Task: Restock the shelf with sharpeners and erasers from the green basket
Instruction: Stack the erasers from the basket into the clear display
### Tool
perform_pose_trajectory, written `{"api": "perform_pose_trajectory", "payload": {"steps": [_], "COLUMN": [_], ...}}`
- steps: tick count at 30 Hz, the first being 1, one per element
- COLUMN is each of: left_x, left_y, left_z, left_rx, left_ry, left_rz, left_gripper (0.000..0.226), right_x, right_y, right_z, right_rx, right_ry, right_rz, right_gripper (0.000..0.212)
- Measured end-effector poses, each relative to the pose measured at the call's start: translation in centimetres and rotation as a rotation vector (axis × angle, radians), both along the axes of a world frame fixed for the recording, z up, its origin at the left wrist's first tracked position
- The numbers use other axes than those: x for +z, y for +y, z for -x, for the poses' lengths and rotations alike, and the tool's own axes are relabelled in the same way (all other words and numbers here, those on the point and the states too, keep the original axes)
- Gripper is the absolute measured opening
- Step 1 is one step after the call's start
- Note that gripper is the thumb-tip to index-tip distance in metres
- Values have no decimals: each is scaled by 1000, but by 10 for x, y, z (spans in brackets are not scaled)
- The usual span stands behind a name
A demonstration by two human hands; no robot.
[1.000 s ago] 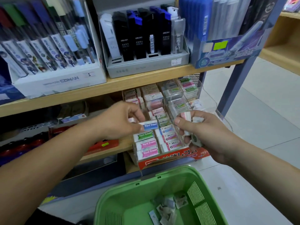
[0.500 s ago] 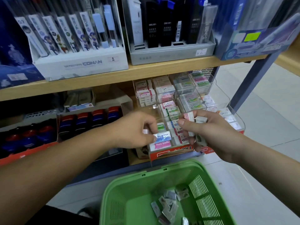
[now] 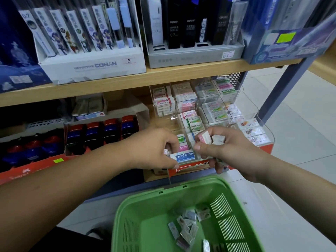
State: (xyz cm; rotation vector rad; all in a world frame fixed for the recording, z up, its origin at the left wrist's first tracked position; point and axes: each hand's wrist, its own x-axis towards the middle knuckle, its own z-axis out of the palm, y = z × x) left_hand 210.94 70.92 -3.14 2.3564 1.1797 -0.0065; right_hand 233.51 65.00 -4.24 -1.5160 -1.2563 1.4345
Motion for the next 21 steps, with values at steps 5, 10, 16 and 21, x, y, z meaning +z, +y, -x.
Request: {"api": "perform_pose_trajectory", "payload": {"steps": [5,10,16,21], "left_x": [11,27,32,31], "left_y": [2,2,2,4], "left_z": [5,4,2,0], "left_rx": [94,383,487,519], "left_ry": [-91,-643,-914,-998], "left_rz": [150,706,1035,1082], "left_gripper": [36,47,42,33], "right_x": [3,6,9,10], "right_y": [1,1,0,-1], "right_z": [-3,-3,0,-2], "right_rx": [-7,4,14,19], "right_ry": [37,183,268,241], "right_rz": [29,58,89,74], "right_gripper": [26,27,24,23]}}
